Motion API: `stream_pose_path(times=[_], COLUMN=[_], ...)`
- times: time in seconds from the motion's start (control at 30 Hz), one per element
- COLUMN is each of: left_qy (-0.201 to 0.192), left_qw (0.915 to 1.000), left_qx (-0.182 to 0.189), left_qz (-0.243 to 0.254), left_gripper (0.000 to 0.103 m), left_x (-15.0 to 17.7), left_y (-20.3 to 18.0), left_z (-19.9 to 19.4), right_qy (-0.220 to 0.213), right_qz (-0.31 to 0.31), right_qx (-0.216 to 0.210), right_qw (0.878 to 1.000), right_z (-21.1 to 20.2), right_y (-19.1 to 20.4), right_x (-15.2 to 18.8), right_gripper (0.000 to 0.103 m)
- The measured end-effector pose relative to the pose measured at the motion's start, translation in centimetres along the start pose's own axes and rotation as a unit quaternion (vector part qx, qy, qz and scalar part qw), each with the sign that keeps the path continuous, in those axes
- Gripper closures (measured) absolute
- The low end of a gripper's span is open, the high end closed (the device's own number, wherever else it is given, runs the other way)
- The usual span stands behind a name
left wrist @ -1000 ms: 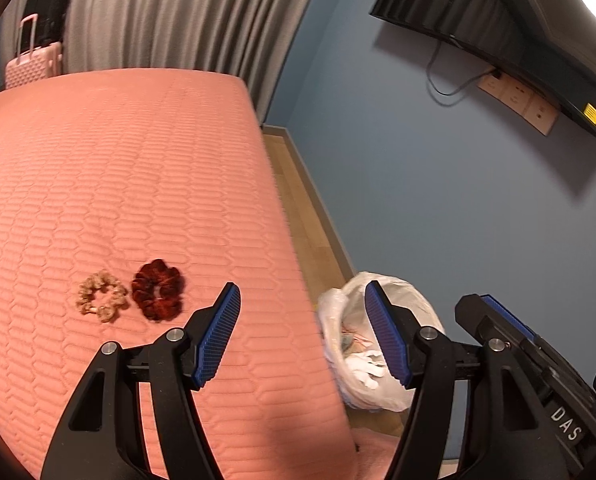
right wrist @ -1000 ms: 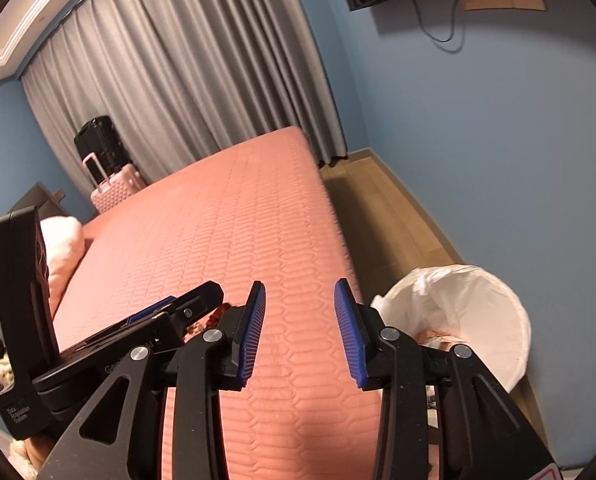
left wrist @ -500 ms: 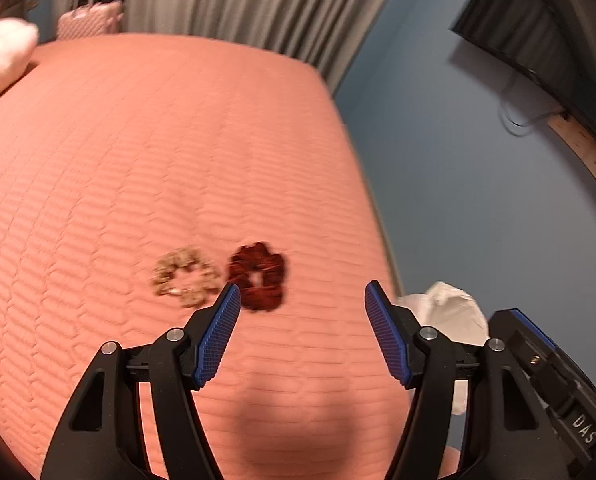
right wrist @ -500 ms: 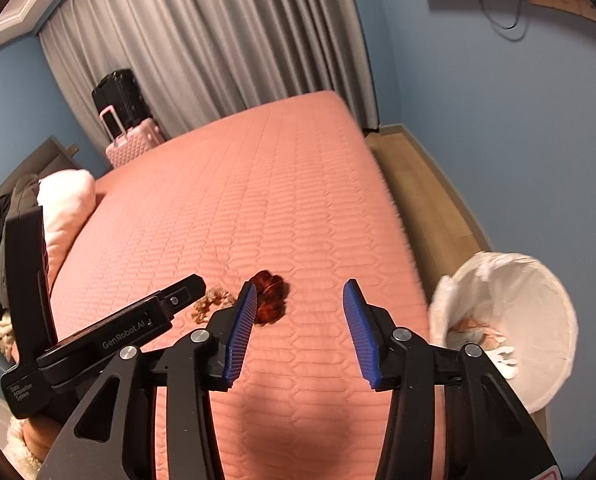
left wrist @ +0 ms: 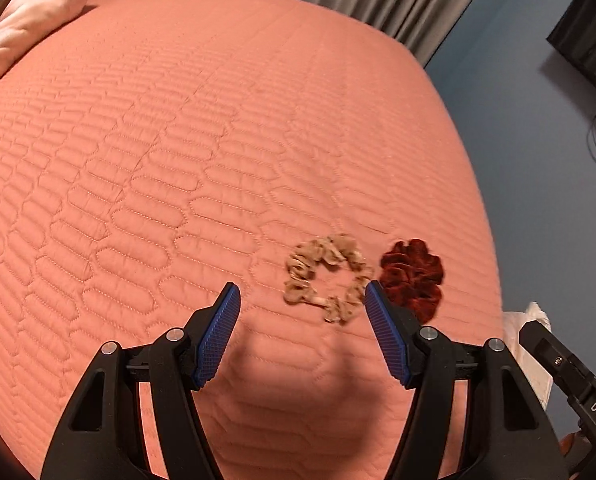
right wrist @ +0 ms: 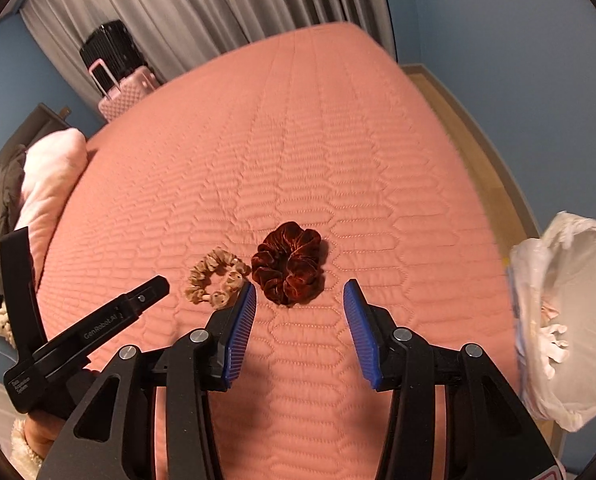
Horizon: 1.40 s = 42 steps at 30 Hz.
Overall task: Collect trash
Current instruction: 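Move both open tools back to the two scrunchies on the bed, then grasp the tan scrunchie with the left tool while the right tool grasps the dark-red scrunchie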
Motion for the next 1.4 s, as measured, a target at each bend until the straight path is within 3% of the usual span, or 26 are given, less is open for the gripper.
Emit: stream_pose_path(times=[0.37,0.57,0.67,0.8,0.87,0.9,1.07,1.23,1.4], left_qy=[0.037,0.024,0.017,0.016,0.023,0.028,0.030,0.021,0.009], left_qw=[0.9993,0.9992,0.9986,0.9983,0.9981,0.9980,0.9972,0.9959,0.9954], left_qx=[-0.003,-0.013,-0.019,-0.013,0.000,0.006,0.021,0.035,0.044], left_qz=[0.004,0.030,0.046,0.055,0.057,0.056,0.064,0.081,0.084], left_gripper=[0.042,0.042,0.047,0.066,0.087,0.088,0.091,0.091,0.091], left_x=[1.2,1.1,1.2,1.2,1.5,1.7,2.5,3.1,3.2], left_y=[0.8,0.3,-0.2,-0.6,-0.9,-1.2,-2.7,-4.7,-6.0], left_z=[5.3,6.4,6.7,6.9,6.7,6.6,5.1,2.2,-0.9], right_qy=[0.046,0.071,0.058,0.053,0.054,0.057,0.064,0.058,0.026], right_qz=[0.000,0.011,0.006,-0.025,-0.030,-0.027,-0.005,0.002,0.005], right_qx=[0.024,0.039,0.043,0.054,0.053,0.049,0.035,0.032,0.024], right_qw=[0.999,0.997,0.997,0.997,0.997,0.997,0.997,0.998,0.999], right_z=[8.2,11.4,11.7,11.5,11.3,11.1,9.2,6.2,2.4], right_y=[0.1,-0.6,-0.6,-0.3,-0.3,-0.2,-0.6,-1.3,-1.9], right_x=[1.8,3.5,3.7,4.1,4.4,4.6,5.8,6.5,4.8], right_gripper=[0.058,0.058,0.058,0.065,0.073,0.080,0.094,0.096,0.096])
Point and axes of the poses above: each gripper's, at about its wrist camera, not at the fingertips, and z roughly the way its jaws point, y to its left, x to its underside, the point moved 10 cm from there along z, roughly the way its jaws point, and after that the axes turned 15 degrees about -y, right-handed, at the moved point
